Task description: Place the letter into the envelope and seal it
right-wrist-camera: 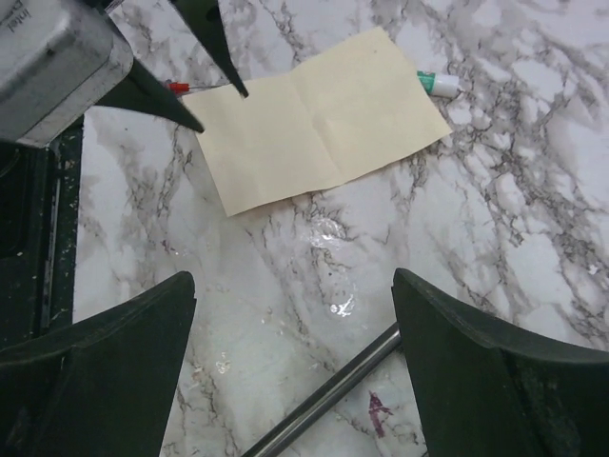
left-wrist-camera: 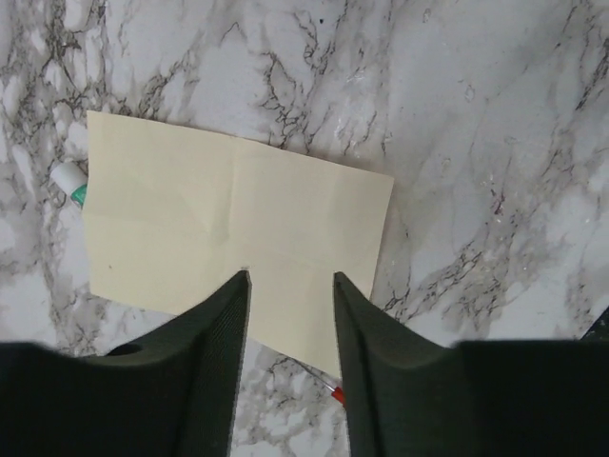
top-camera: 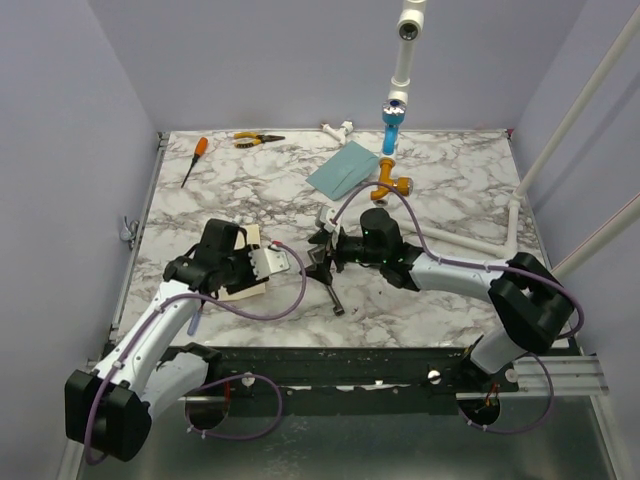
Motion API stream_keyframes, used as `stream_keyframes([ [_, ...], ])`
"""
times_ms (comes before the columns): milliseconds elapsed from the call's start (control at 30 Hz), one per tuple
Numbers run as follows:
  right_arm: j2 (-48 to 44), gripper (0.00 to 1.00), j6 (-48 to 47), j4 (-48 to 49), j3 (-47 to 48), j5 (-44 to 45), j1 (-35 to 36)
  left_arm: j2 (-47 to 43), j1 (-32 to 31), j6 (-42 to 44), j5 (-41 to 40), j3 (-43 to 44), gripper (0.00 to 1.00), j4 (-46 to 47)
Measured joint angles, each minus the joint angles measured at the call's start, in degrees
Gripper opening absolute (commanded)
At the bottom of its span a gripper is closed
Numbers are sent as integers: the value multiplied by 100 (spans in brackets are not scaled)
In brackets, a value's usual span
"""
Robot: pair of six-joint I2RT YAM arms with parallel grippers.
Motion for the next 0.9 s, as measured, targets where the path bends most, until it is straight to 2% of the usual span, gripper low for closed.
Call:
stream_keyframes([
  [33, -33, 89, -96, 57, -28, 11, 0, -48, -2, 33, -26, -44, 99, -4],
  [133, -149, 89, -282, 146, -138, 59, 0, -96, -101, 11, -151, -264, 99, 59],
  [200, -247, 89, -345, 133, -186, 74, 0, -26, -378, -74, -319, -527, 99, 181],
  [333, -568, 90, -389, 20, -254, 76, 0, 385, -876, -332, -595, -789, 99, 483],
  [433, -758, 89, -415, 22, -343, 72, 0, 713, -990, -448, -828, -841, 99, 846],
  [533, -573, 88, -363, -131, -219, 72, 0, 879, -1008, -509, -920, -826, 99, 1021],
  [600, -240, 88, -212, -439, 151, 79, -2, 844, -997, -527, -863, -721, 99, 785],
  [733, 70, 88, 214, -433, 424, 214, -22, 697, -662, -551, -225, -20, 99, 133],
  [800, 61, 88, 389, -286, 334, 238, -22, 682, -271, -542, 120, 466, 98, -2],
  [833, 59, 88, 457, -251, 302, 249, -22, 682, 17, -520, 251, 699, 95, -42],
  [900, 52, 88, 544, -243, 280, 275, -22, 737, 533, -455, 365, 990, 82, -57],
])
